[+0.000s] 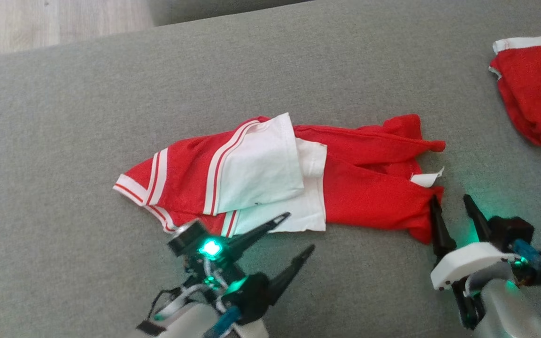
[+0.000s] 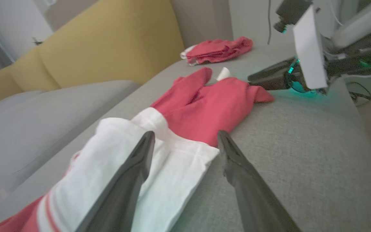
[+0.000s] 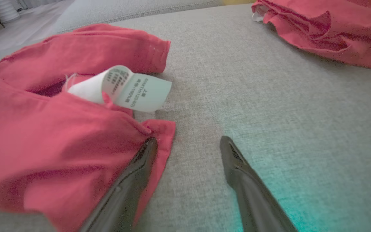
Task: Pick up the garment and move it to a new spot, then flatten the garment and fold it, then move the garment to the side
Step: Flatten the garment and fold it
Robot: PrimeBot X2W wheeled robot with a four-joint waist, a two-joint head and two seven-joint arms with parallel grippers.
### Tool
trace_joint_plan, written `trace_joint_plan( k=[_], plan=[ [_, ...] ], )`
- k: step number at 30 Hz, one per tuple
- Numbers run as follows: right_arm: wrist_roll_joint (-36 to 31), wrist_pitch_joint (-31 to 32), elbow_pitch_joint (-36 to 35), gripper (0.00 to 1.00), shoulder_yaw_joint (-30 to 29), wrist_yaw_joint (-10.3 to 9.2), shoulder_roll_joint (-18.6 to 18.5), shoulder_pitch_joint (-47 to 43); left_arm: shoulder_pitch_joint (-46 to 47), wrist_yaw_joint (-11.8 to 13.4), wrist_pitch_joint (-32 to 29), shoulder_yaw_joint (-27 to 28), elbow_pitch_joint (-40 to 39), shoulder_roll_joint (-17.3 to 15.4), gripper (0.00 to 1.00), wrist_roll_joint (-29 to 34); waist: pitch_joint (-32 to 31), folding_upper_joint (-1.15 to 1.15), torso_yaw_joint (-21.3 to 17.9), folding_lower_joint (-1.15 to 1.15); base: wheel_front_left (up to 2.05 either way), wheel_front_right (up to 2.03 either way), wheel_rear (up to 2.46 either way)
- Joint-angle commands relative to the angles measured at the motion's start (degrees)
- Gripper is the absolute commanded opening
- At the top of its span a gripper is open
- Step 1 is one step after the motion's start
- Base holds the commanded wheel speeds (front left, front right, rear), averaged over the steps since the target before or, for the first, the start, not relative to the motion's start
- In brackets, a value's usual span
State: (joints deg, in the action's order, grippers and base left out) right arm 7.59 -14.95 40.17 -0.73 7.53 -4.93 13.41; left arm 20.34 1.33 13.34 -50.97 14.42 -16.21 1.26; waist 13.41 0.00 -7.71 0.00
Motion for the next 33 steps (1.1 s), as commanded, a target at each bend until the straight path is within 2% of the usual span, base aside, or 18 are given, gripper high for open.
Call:
trace_joint_plan(
  k=[1, 4, 6, 7, 11, 17, 20, 21, 22, 24, 29, 33],
  plan=[
    [0.2, -0.1, 1.3, 1.00, 2.9, -0.04, -1.3, 1.6, 3.6, -0.9, -0.5, 0.4, 1.3, 1.1, 1.00, 0.9, 0.2, 0.00, -0.2, 0.00, 0.00, 0.00, 0.00],
    [0.6, 0.1, 4.1, 1.00, 5.2, -0.04, -2.1, 3.2, 5.6, -2.3, -0.3, -1.7, 6.2, 4.0, 1.00, 1.4, 0.5, 0.00, -0.4, 0.00, 0.00, 0.00, 0.00],
    [0.7, 0.1, 5.5, 0.86, 6.6, -0.04, -2.6, 4.2, 7.0, -2.9, -0.3, -2.8, 9.4, 5.6, 1.00, 2.0, 0.9, 0.00, -0.4, 0.00, 0.00, 0.00, 0.00],
    [0.7, 0.1, 5.5, 0.86, 6.6, -0.04, -2.6, 4.2, 7.0, -2.9, -0.3, -2.8, 9.4, 5.6, 1.00, 2.0, 0.9, 0.00, -0.4, 0.00, 0.00, 0.00, 0.00],
    [1.2, 0.1, 7.5, 0.52, 8.7, -0.04, -3.6, 6.0, 10.2, -3.5, 0.0, -4.7, 15.7, 8.5, 1.00, 3.4, 1.7, 0.00, -0.4, 0.00, 0.00, 0.00, 0.00],
    [2.2, 0.0, 8.9, 0.34, 11.0, -0.04, -4.5, 7.6, 14.2, -2.1, 0.3, -5.7, 23.6, 11.2, 1.00, 4.5, 3.0, 0.00, -0.6, 0.00, 0.00, 0.00, 0.00],
    [2.9, 0.0, 9.2, 0.21, 11.9, -0.04, -4.8, 7.9, 15.4, -1.9, 0.8, -6.4, 25.8, 12.0, 1.00, 4.4, 3.3, 0.00, -0.8, 0.00, 0.00, 0.00, 0.00],
    [3.1, 0.0, 9.3, 0.18, 12.1, -0.04, -4.9, 8.0, 15.7, -1.7, 1.0, -6.6, 26.2, 12.2, 0.26, 4.3, 3.4, 0.00, -0.8, 0.00, 0.00, 0.00, 0.00],
    [3.3, 0.0, 9.3, 0.14, 12.3, -0.04, -4.9, 8.1, 15.9, -1.7, 1.1, -6.7, 26.6, 12.4, 0.00, 4.1, 3.4, 0.00, -0.9, 0.00, 0.00, 0.00, 0.00],
    [3.8, 0.0, 9.2, 0.00, 12.7, -0.04, -5.1, 8.1, 16.2, -1.4, 1.3, -7.1, 27.0, 12.6, 0.00, 4.0, 3.4, 0.00, -0.9, 0.00, 0.00, 0.00, 0.00],
    [5.2, 0.0, 8.8, 0.00, 13.5, -0.04, -5.4, 7.3, 15.5, 1.2, 1.6, -6.9, 23.0, 12.2, 0.00, 3.0, 2.0, 0.00, -0.5, 0.00, 0.00, 0.00, 0.00],
    [7.0, 0.0, 6.7, 0.00, 12.8, -0.04, -6.1, 5.4, 11.2, 6.0, 1.6, -3.4, 10.2, 7.2, 0.00, 0.0, -0.5, 0.00, 0.2, 0.00, 0.00, 0.00, 0.00]
  ],
)
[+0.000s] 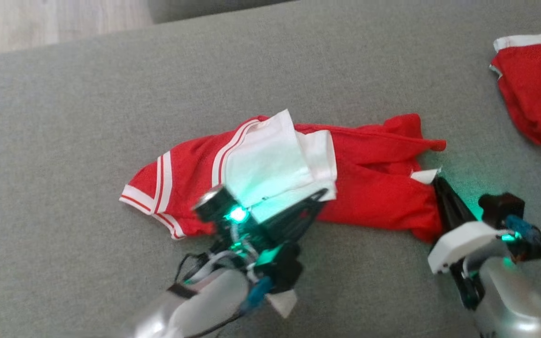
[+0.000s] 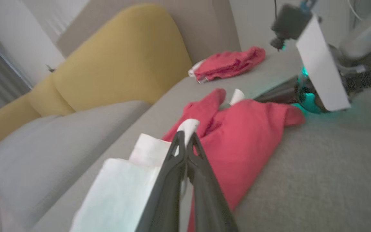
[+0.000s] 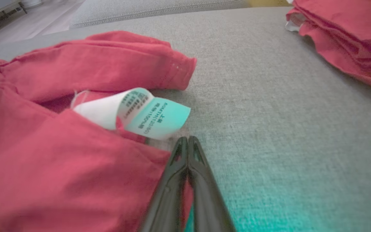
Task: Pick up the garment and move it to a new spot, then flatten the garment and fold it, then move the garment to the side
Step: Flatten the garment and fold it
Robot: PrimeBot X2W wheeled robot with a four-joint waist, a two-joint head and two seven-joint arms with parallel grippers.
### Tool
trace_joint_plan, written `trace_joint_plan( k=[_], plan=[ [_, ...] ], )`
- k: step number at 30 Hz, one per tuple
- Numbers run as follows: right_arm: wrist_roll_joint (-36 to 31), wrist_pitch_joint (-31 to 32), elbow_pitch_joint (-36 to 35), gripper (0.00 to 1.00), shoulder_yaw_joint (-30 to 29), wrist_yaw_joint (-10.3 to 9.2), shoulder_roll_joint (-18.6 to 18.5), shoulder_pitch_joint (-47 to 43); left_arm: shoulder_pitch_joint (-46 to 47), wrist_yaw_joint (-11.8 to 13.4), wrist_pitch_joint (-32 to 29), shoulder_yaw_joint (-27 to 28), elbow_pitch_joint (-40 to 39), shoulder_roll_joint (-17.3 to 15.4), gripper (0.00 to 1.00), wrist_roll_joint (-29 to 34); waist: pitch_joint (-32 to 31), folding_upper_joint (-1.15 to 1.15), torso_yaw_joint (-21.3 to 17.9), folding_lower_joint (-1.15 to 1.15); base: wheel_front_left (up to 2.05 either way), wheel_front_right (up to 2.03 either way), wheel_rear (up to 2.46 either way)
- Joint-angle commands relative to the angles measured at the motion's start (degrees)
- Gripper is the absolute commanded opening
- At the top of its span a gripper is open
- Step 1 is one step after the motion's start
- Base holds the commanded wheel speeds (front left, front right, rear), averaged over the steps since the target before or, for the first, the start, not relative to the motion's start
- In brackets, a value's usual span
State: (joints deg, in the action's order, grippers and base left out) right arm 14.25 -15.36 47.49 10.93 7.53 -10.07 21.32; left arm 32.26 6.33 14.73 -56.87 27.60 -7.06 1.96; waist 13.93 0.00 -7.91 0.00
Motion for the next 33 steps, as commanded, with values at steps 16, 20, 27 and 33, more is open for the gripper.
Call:
trace_joint_plan(
  k=[16, 20, 27, 33],
  plan=[
    [-0.2, 0.4, -26.3, 0.00, -14.7, -0.04, -7.4, -11.4, -6.8, 8.5, 0.3, 20.7, -36.5, -24.9, 0.00, -6.1, -10.5, 0.00, 1.7, 0.00, 0.00, 0.00, 0.00],
    [-1.3, 0.4, -33.0, 0.00, -16.7, -0.04, -9.1, -11.0, -4.4, 6.9, 0.3, 23.5, -39.9, -27.9, 0.00, -7.2, -11.8, 0.00, 1.5, 0.00, 0.00, 0.00, 0.00],
    [-1.6, 7.0, -50.3, 0.00, -18.6, -0.04, -14.2, -4.5, 6.3, 1.4, -1.1, 29.1, -45.0, -32.8, 0.00, -10.6, -13.7, 0.00, 0.4, 0.00, 0.00, 0.00, 0.00],
    [1.0, 12.4, -52.7, 0.00, -16.3, -0.04, -19.7, 7.8, 18.1, -3.8, -3.6, 32.0, -42.5, -32.3, 0.00, -15.7, -12.6, 0.00, -0.2, 0.00, 0.00, 0.00, 0.00]
  ],
)
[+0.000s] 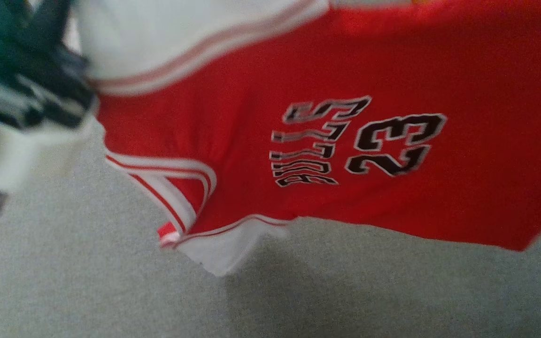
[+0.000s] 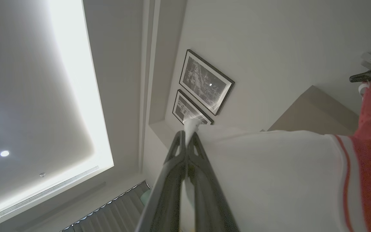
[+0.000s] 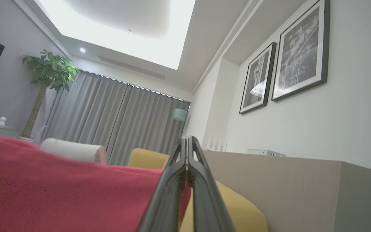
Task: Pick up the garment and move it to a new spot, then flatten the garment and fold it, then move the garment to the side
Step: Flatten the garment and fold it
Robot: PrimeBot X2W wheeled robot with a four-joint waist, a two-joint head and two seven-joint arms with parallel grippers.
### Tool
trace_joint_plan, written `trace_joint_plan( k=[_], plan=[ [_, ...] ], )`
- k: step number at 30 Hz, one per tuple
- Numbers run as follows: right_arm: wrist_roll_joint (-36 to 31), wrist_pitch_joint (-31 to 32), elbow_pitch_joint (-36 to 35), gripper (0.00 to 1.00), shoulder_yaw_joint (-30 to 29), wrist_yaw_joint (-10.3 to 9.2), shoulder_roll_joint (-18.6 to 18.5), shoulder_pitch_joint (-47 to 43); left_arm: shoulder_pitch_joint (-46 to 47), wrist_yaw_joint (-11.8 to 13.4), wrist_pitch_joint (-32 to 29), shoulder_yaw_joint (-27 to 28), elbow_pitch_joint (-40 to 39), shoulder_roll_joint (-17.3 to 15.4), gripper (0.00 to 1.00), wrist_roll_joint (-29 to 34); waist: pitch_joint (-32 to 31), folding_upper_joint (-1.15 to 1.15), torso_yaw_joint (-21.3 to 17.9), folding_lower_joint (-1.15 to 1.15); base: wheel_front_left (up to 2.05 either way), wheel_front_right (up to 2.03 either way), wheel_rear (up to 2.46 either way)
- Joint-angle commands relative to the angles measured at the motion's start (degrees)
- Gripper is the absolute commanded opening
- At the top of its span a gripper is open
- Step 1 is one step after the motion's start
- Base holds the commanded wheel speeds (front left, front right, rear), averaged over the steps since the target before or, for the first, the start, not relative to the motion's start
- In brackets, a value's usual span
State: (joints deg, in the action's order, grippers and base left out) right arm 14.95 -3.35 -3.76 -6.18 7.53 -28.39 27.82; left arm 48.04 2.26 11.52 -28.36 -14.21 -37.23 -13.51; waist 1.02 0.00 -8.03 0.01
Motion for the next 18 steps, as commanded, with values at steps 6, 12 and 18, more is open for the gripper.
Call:
trace_joint_plan(
  k=[6, 12, 18],
  plan=[
    [5.0, 2.6, 7.6, 0.00, 6.8, -0.04, -2.9, 14.6, 12.6, -4.8, -3.9, 3.5, 8.3, 0.3, 0.00, -5.4, 5.9, 0.00, 0.4, -0.01, 0.00, 0.00, 0.00],
    [4.8, 0.1, 19.0, 0.00, 13.2, -0.04, -1.6, 27.8, 23.6, -6.8, -3.9, 1.5, 20.9, 3.4, 0.00, -3.7, 14.7, 0.00, 1.8, -0.01, 0.00, 0.00, 0.00],
    [3.1, -6.2, 30.4, 0.00, 14.1, -0.04, 0.4, 41.8, 39.2, -5.7, 0.5, 0.4, 33.3, 8.4, 0.00, 1.6, 23.5, 0.00, 3.5, -0.01, 0.00, 0.00, 0.00]
  ],
)
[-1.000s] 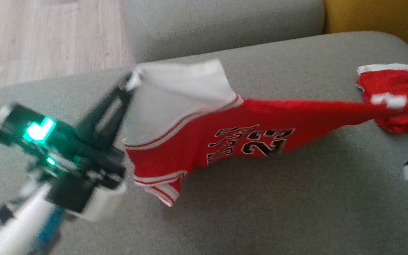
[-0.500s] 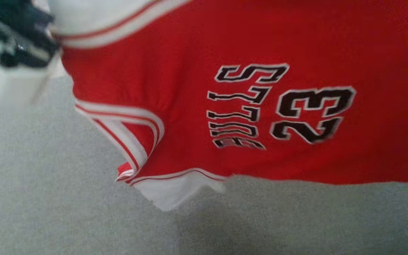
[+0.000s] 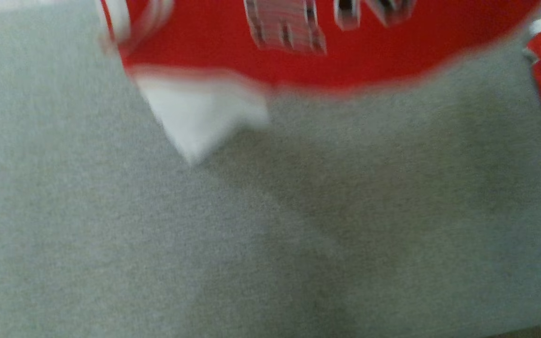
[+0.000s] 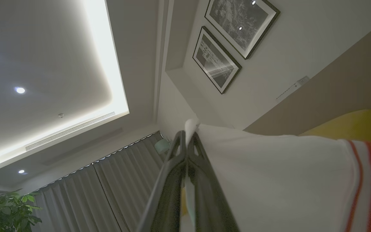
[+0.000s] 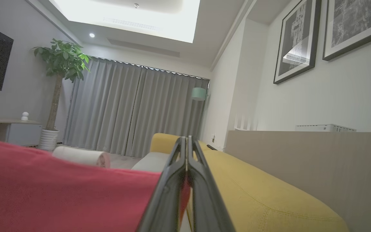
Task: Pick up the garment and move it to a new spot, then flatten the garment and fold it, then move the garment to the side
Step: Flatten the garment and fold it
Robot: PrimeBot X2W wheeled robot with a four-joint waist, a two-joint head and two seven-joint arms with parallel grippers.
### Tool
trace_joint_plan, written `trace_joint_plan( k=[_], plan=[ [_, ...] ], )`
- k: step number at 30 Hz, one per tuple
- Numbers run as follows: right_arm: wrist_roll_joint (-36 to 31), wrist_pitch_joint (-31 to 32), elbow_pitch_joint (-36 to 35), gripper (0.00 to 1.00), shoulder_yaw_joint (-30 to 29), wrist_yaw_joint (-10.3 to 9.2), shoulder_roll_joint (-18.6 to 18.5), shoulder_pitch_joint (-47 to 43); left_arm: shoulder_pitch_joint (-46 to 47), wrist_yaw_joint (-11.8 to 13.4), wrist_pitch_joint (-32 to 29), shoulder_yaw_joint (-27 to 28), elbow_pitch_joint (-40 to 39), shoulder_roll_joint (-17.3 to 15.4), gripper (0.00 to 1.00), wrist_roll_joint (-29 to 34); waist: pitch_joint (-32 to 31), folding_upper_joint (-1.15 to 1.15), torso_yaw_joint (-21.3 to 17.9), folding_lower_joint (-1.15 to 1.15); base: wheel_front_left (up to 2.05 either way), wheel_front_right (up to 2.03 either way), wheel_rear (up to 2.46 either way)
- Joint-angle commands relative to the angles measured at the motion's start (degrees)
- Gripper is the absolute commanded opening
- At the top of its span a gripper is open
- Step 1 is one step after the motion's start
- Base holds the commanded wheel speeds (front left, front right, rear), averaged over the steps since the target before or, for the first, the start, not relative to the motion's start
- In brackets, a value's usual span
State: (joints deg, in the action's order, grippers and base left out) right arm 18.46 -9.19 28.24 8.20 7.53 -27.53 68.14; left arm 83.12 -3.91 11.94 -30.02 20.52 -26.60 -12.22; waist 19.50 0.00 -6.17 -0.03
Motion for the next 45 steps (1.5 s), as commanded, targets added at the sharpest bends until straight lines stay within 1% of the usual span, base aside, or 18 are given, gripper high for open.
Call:
trace_joint_plan(
  k=[1, 5, 7, 9, 10, 11, 12, 13, 19, 24, 29, 32, 37, 38, 40, 43, 44, 45],
  plan=[
    [-1.0, -1.5, -0.2, 0.00, -0.5, -0.04, -0.8, 3.9, 6.9, 1.0, 0.8, 2.2, 0.1, -1.2, 0.00, 1.0, 6.5, 0.00, 2.1, 0.03, 0.00, 0.00, 0.00],
    [-2.9, -4.6, 3.2, 0.00, -1.0, -0.04, -2.0, 10.2, 14.3, 1.7, 2.7, 2.7, 3.6, 1.4, 0.00, 2.4, 10.3, 0.00, 3.6, 0.03, 0.00, 0.00, 0.00],
    [-3.3, -5.3, 4.3, 0.00, -1.0, -0.04, -2.6, 10.7, 14.8, 1.3, 3.0, 3.0, 3.7, 1.8, 0.00, 2.3, 11.2, 0.00, 4.4, 0.03, 0.00, 0.00, 0.00],
    [-3.3, -5.6, 5.1, 0.00, -0.9, -0.04, -3.0, 9.8, 13.2, 0.1, 3.0, 2.8, 0.7, 1.9, 0.00, 2.1, 12.0, 0.00, 5.0, 0.03, 0.00, 0.00, 0.00],
    [-3.3, -5.6, 5.1, 0.00, -0.9, -0.04, -3.0, 9.8, 13.2, 0.1, 3.0, 2.8, 0.7, 1.9, 0.00, 2.1, 12.0, 0.00, 5.0, 0.03, 0.00, 0.00, 0.00],
    [-3.1, -5.7, 5.5, 0.00, -0.9, -0.04, -3.0, 7.6, 8.5, -0.9, 3.0, 2.1, -3.1, 1.2, 0.00, 2.1, 12.3, 0.00, 5.7, 0.03, 0.00, 0.00, 0.00],
    [-3.1, -5.7, 5.5, 0.00, -0.9, -0.04, -3.0, 7.6, 8.5, -0.9, 3.0, 2.1, -3.1, 1.2, 0.00, 2.1, 12.3, 0.00, 5.7, 0.03, 0.00, 0.00, 0.00],
    [-3.1, -5.8, 5.1, 0.00, -1.0, -0.04, -2.9, 6.2, 5.7, -1.2, 3.0, 1.8, -5.1, 0.6, 0.00, 2.1, 12.3, 0.00, 6.0, 0.03, 0.00, 0.00, 0.00],
    [-2.8, -5.8, 3.3, 0.00, -1.4, -0.04, -2.4, -7.0, -15.3, -1.4, 3.0, 2.0, -13.7, -1.5, 0.00, 0.6, 10.7, 0.00, 7.4, 0.03, 0.00, 0.00, 0.00],
    [-1.9, -5.8, 1.0, 0.00, -2.1, -0.04, -1.7, -20.5, -35.3, -1.1, 3.1, 0.9, -20.5, -3.6, 0.00, 1.6, 6.6, 0.00, 6.7, 0.03, 0.00, 0.00, 0.00],
    [-1.2, -5.8, -3.3, 0.00, -3.8, -0.04, -1.1, -35.3, -55.1, -0.4, 3.1, 0.0, -23.4, -4.6, 0.00, 1.4, 1.6, 0.00, 5.2, 0.03, 0.00, 0.00, 0.00],
    [-1.1, -5.8, -5.6, 0.00, -6.5, -0.04, 0.0, -43.6, -64.4, -0.5, 3.1, 0.6, -23.5, -4.4, 0.00, 0.5, -1.2, 0.00, 4.6, 0.03, 0.00, 0.00, 0.00],
    [-0.2, -5.8, -10.3, 0.00, -11.1, -0.04, 3.1, -56.0, -75.8, -1.3, 3.1, 3.2, -25.4, -2.5, 0.00, -1.8, -4.8, 0.00, 3.8, 0.03, 0.00, 0.00, 0.00],
    [-0.6, -5.8, -11.9, 0.00, -12.6, -0.04, 4.2, -60.1, -79.6, -1.8, 3.1, 4.2, -26.6, -1.8, 0.00, -2.3, -5.8, 0.00, 3.6, 0.03, 0.00, 0.00, 0.00],
    [-1.1, -5.8, -13.3, 0.00, -13.2, -0.04, 5.0, -62.9, -82.4, -2.2, 3.1, 5.2, -27.8, -1.4, 0.00, -1.7, -6.6, 0.00, 3.5, 0.03, 0.00, 0.00, 0.00],
    [-1.4, -5.8, -14.7, 0.00, -11.8, -0.04, 6.2, -64.9, -84.9, -2.6, 3.1, 6.9, -28.4, -0.7, 0.00, -1.1, -7.4, 0.00, 3.4, 0.03, 0.00, 0.00, 0.00],
    [-1.3, -5.8, -14.7, 0.33, -11.2, -0.04, 6.6, -65.0, -85.1, -2.7, 3.1, 7.5, -28.5, -0.6, 0.00, -0.5, -7.6, 0.00, 3.4, 0.03, 0.00, 0.00, 0.00],
    [-1.3, -5.7, -14.4, 1.00, -10.5, -0.04, 7.0, -64.9, -85.2, -2.8, 3.1, 7.9, -28.6, -0.3, 0.00, -0.1, -7.7, 0.00, 3.4, 0.03, 0.00, 0.00, 0.00]
  ],
)
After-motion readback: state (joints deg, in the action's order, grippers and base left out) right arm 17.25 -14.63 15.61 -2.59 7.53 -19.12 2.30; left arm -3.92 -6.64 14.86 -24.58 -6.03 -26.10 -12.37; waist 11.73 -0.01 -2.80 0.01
